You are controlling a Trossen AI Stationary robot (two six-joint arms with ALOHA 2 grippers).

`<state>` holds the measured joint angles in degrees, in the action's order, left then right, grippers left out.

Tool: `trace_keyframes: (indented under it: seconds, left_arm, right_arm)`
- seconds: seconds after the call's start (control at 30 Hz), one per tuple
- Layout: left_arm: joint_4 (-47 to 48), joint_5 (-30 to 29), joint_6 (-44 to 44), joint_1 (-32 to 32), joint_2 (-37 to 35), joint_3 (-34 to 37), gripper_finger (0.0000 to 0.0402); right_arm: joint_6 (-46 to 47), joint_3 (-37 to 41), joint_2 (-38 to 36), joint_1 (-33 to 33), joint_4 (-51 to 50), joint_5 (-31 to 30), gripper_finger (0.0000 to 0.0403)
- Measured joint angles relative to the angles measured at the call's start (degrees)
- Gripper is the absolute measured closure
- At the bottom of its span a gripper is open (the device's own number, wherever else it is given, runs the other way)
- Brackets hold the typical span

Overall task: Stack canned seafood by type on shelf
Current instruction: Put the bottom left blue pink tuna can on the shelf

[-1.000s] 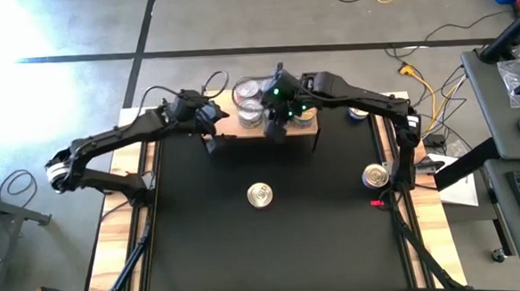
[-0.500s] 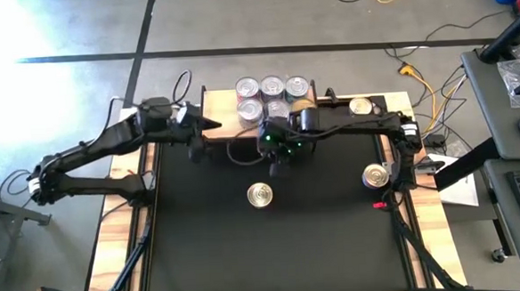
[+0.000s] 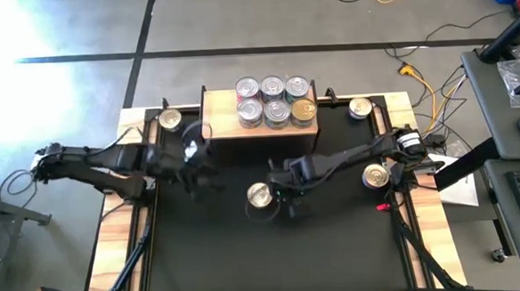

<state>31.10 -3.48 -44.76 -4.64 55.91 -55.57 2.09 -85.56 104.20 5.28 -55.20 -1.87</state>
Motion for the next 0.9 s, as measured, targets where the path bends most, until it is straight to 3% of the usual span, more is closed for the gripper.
trace_keyframes:
  seconds: [0.17,0.27,0.5,0.6,0.77,0.83,0.9]
  left_arm:
    - [12.9,-8.1,-2.4,-6.3,2.3,0.5,0.0026]
    - [15.3,-11.3,-1.3,-8.2,3.8,2.1,0.0032]
    - [14.7,-10.7,1.6,-13.8,6.0,6.7,0.0044]
    - [12.7,-11.6,1.1,-17.7,6.5,10.0,0.0046]
    - [4.5,-11.5,-0.7,-24.7,7.5,17.0,0.0047]
    - [2.5,-11.4,-1.9,-27.0,7.8,18.8,0.0048]
    - [1.3,-11.5,-3.0,-28.5,7.8,20.0,0.0048]
  right_arm:
    - [9.7,6.0,0.0,2.1,1.2,-16.8,0.039]
    - [16.0,8.9,0.0,1.6,6.7,-20.9,0.039]
    - [27.7,14.3,0.0,0.3,30.2,-21.3,0.039]
    - [31.8,14.5,0.0,0.9,37.8,-16.9,0.039]
    - [37.8,12.4,0.0,3.4,43.7,-3.0,0.039]
    - [37.8,11.3,0.0,4.5,42.8,-3.1,0.039]
    - [38.1,9.9,0.0,5.1,39.3,-7.7,0.039]
